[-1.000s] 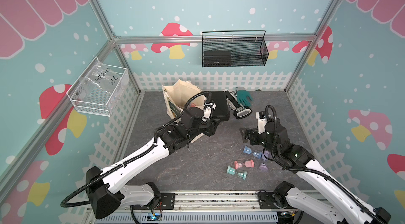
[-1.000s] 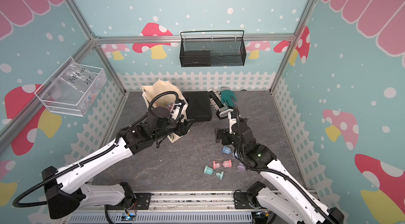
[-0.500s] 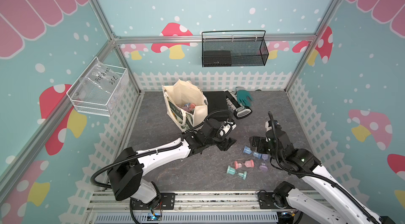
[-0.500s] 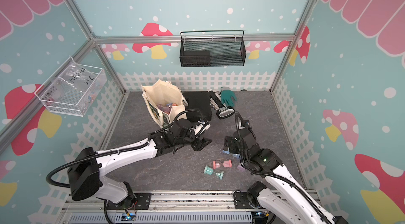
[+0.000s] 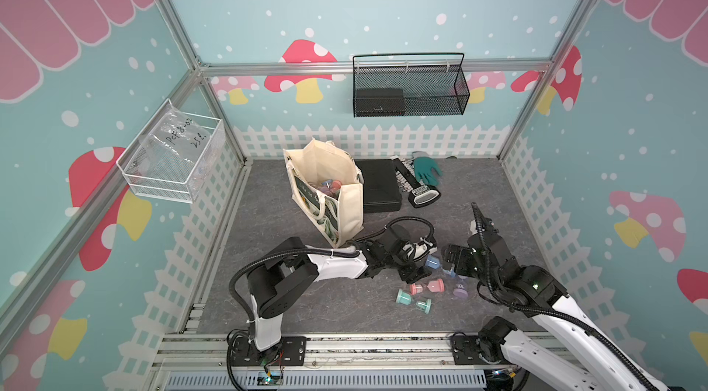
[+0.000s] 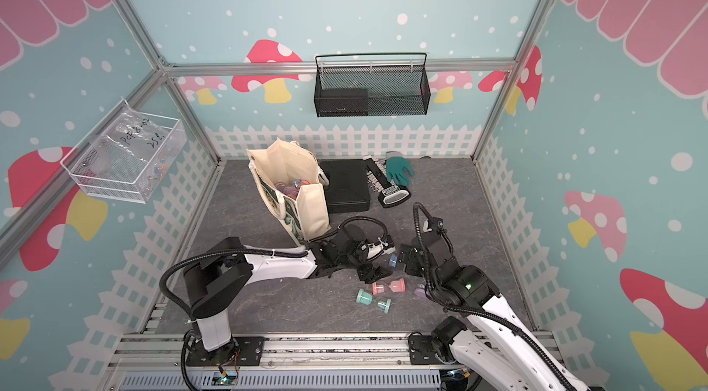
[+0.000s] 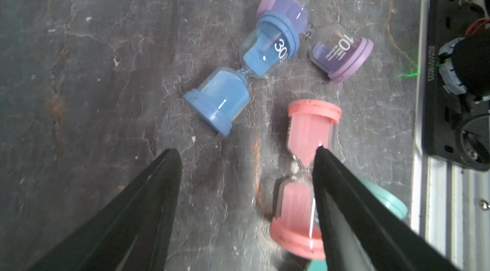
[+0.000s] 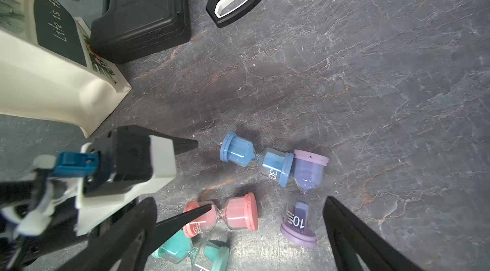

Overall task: Put the hourglass into the canvas bag
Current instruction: Pick up the hourglass from the center of the board.

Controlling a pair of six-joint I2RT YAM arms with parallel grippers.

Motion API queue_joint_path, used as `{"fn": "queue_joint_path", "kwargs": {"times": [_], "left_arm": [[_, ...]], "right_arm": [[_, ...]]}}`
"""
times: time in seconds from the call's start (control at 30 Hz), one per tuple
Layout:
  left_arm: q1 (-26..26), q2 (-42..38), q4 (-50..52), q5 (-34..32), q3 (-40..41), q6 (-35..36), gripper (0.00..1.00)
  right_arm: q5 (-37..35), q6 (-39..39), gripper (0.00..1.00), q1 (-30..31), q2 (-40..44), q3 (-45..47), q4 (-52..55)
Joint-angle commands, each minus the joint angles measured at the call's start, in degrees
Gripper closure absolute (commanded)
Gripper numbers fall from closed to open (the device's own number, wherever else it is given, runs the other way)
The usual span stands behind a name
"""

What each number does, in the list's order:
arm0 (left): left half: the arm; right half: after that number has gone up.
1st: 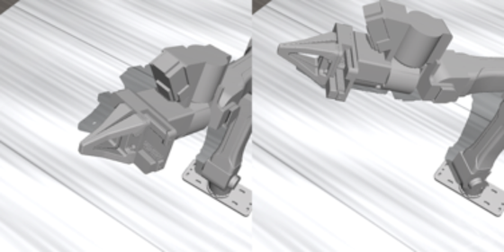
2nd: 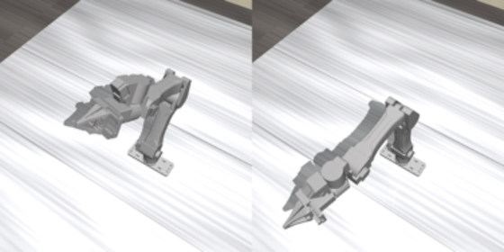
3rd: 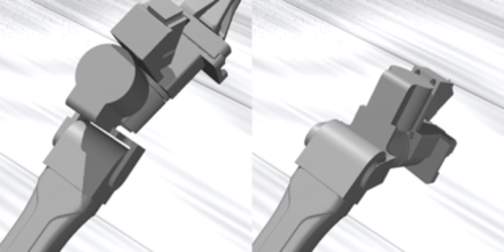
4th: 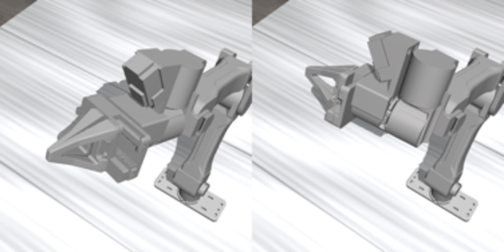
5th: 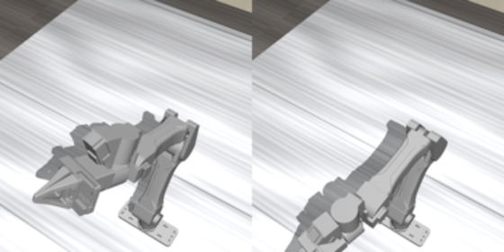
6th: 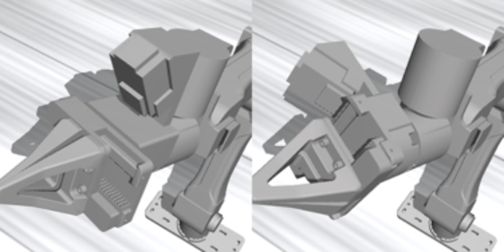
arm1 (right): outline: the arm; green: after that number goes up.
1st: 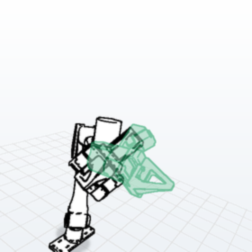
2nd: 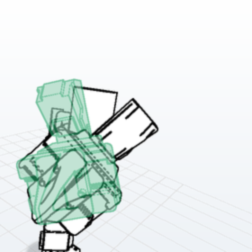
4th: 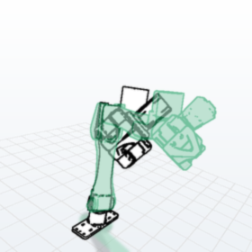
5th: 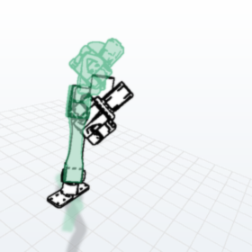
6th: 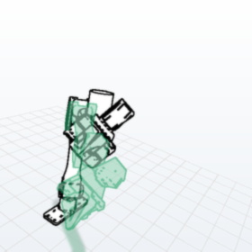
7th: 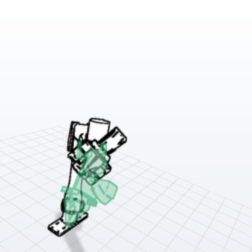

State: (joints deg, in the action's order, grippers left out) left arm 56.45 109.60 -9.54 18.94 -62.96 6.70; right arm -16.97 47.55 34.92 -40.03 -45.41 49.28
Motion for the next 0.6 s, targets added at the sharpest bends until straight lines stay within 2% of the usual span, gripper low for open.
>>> {"fn": "queue_joint_path", "kwargs": {"times": [0.0,0.57], "left_arm": [[0.3,3.0,-3.2,1.3,-4.1,3.6,0.24],[0.7,14.8,7.4,2.6,-16.4,7.1,0.23]], "right_arm": [[-0.2,1.5,0.0,-0.1,0.7,0.9,1.4],[-1.9,2.1,0.01,-0.1,4.8,1.8,0.8]]}}
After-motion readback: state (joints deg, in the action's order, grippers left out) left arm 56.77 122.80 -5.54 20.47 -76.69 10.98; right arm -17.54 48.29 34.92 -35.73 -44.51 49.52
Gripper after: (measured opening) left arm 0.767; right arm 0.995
